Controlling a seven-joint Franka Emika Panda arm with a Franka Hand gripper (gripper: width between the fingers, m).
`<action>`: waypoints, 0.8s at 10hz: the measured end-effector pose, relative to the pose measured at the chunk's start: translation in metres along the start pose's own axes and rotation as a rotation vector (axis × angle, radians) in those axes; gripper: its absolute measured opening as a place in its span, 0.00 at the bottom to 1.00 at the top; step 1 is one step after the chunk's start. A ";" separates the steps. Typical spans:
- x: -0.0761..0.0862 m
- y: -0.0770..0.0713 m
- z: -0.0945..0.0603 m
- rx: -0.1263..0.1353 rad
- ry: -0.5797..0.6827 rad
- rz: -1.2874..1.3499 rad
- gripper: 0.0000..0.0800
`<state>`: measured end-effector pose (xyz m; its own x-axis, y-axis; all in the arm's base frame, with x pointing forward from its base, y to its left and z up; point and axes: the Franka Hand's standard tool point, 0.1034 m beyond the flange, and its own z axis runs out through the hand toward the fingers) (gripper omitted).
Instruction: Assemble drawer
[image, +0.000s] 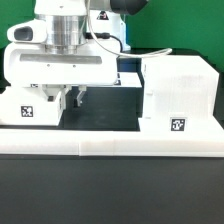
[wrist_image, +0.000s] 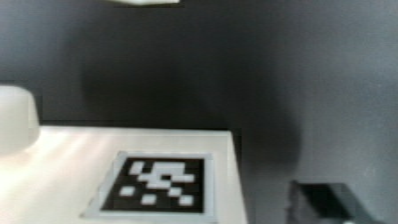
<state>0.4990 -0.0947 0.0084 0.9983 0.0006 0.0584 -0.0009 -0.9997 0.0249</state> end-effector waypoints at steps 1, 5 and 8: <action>0.000 0.000 0.000 0.000 0.000 0.000 0.32; 0.000 0.000 0.000 0.000 0.000 0.000 0.05; 0.000 0.000 0.000 0.000 0.000 0.000 0.05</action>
Offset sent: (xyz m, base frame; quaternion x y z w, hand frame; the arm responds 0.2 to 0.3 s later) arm 0.0000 0.0000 0.0000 0.0000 0.0000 0.0000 1.0000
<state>0.4990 -0.0949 0.0084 0.9983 0.0005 0.0586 -0.0010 -0.9997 0.0251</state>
